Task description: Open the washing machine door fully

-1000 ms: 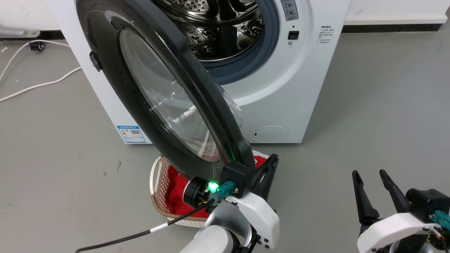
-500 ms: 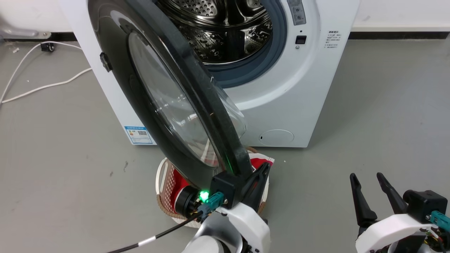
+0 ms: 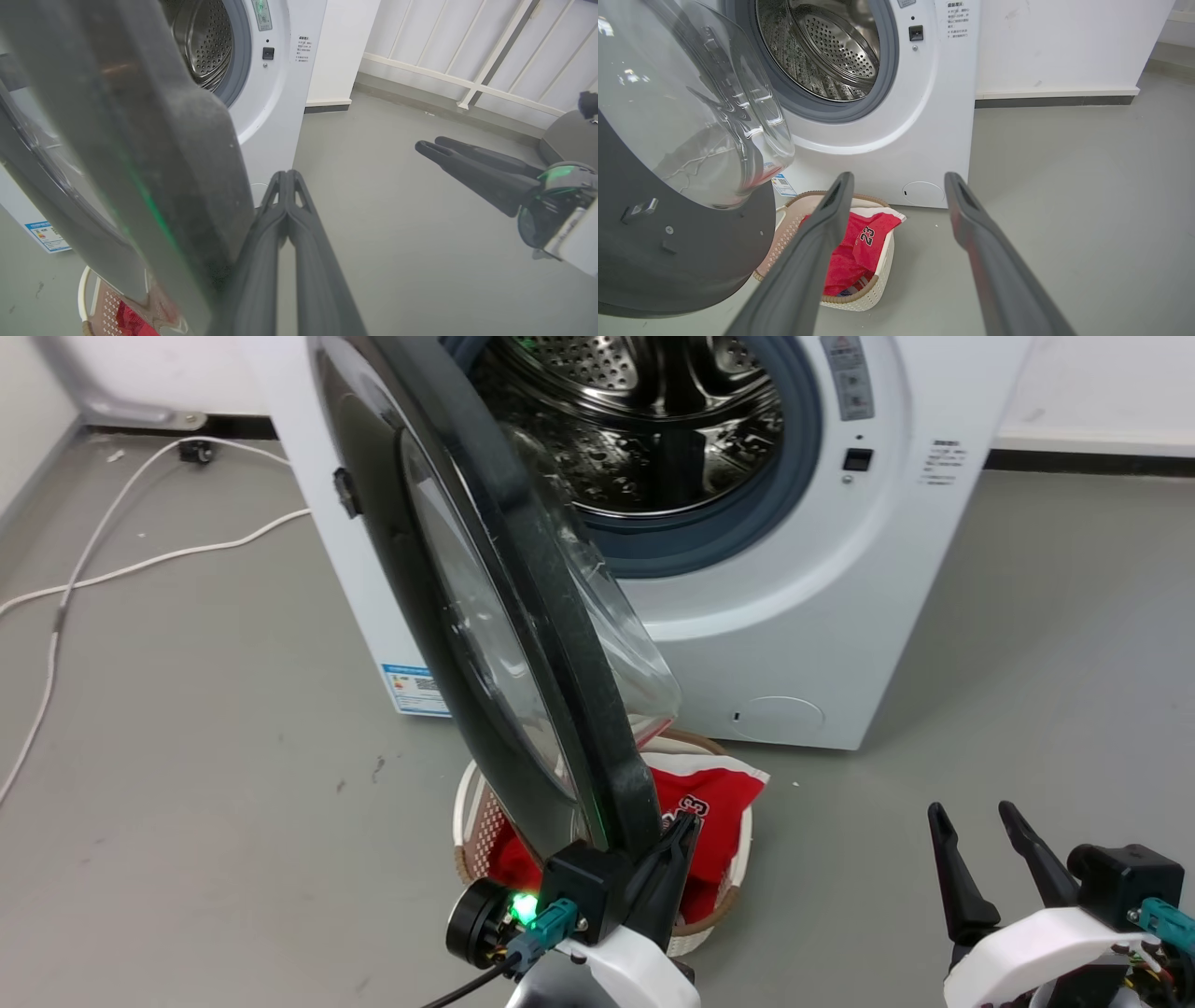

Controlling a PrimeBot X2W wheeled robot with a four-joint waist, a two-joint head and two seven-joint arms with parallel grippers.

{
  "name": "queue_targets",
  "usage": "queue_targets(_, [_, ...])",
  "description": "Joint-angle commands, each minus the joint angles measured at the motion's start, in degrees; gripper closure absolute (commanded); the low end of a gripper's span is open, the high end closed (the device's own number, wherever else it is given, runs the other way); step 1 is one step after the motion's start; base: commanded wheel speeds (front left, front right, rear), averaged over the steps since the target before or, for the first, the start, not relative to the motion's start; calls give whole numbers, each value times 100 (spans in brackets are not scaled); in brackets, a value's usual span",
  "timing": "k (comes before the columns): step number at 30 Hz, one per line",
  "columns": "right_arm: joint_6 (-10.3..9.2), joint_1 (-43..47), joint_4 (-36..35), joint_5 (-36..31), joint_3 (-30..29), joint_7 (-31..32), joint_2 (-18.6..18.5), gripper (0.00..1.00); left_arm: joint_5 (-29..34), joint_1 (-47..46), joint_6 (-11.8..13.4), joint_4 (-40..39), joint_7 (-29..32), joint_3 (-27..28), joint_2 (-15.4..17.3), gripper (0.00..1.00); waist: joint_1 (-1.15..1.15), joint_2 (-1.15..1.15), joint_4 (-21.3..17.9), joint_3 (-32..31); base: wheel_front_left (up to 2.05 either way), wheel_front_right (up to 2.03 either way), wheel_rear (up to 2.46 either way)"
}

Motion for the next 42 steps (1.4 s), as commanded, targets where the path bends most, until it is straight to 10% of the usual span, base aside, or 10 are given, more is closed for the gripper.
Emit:
queue_targets(1, [13,44,17,7,0,4,-17,0,18,12,115,29,-20,162,173,100,1,0,107,-20,0,0,0])
queue_targets(27, [13,-126,116,94,-125,17,-127,0,-210,324,541,-339,-344,656,324,100,1,0,1937,120,0,0,0])
queue_targets(42, [13,-336,31,39,-103,122,-189,0,-926,282,590,51,-750,2003,881,100,1,0,2099,442,0,0,0])
